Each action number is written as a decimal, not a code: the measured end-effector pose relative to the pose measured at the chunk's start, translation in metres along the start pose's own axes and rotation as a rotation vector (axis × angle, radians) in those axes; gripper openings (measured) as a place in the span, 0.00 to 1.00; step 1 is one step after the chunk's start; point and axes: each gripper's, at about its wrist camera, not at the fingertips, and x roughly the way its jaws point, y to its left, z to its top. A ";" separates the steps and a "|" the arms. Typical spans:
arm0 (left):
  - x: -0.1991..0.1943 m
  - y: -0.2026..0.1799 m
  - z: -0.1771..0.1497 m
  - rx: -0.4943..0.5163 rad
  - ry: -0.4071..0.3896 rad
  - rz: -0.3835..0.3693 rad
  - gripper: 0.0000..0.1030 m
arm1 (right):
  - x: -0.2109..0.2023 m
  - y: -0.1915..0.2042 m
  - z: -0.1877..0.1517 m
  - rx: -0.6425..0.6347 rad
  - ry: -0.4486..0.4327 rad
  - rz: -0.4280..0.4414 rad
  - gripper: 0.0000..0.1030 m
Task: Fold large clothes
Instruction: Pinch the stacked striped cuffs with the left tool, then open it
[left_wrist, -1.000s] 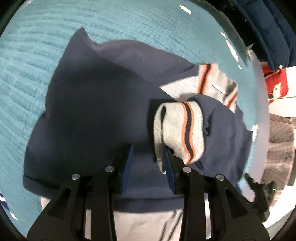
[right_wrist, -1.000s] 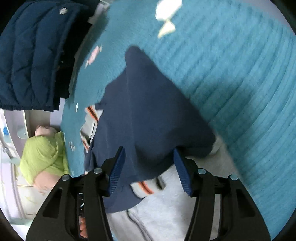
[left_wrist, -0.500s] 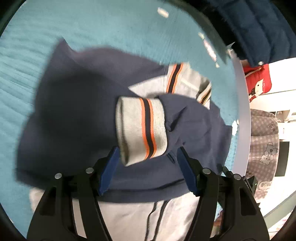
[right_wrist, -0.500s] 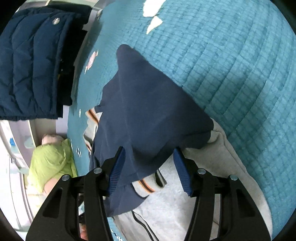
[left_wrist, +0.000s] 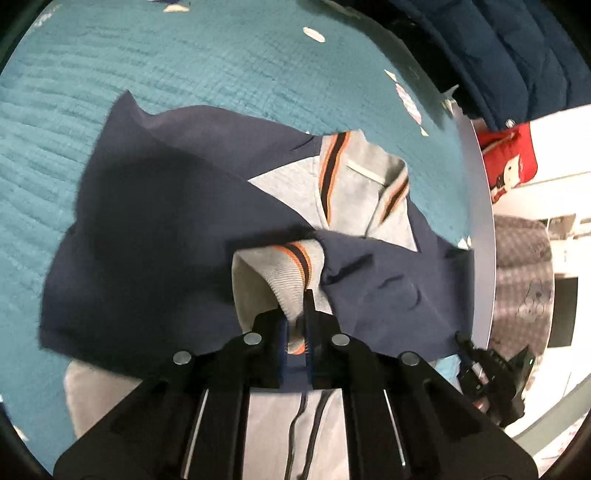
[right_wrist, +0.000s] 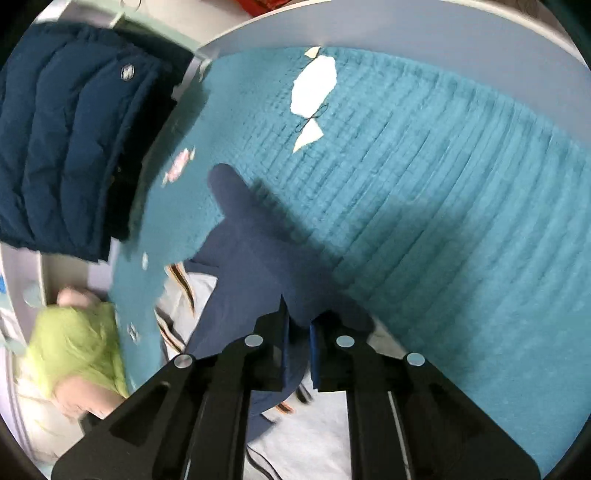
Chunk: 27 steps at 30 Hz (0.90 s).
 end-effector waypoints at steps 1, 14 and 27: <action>-0.003 -0.002 -0.002 0.017 0.002 0.015 0.07 | 0.001 0.000 0.001 0.003 0.011 -0.007 0.07; 0.032 0.010 -0.005 0.029 0.042 0.103 0.08 | -0.032 -0.002 0.008 -0.062 -0.080 -0.041 0.30; 0.002 0.015 0.003 -0.004 -0.053 0.100 0.08 | 0.060 -0.007 0.022 -0.313 0.017 -0.284 0.00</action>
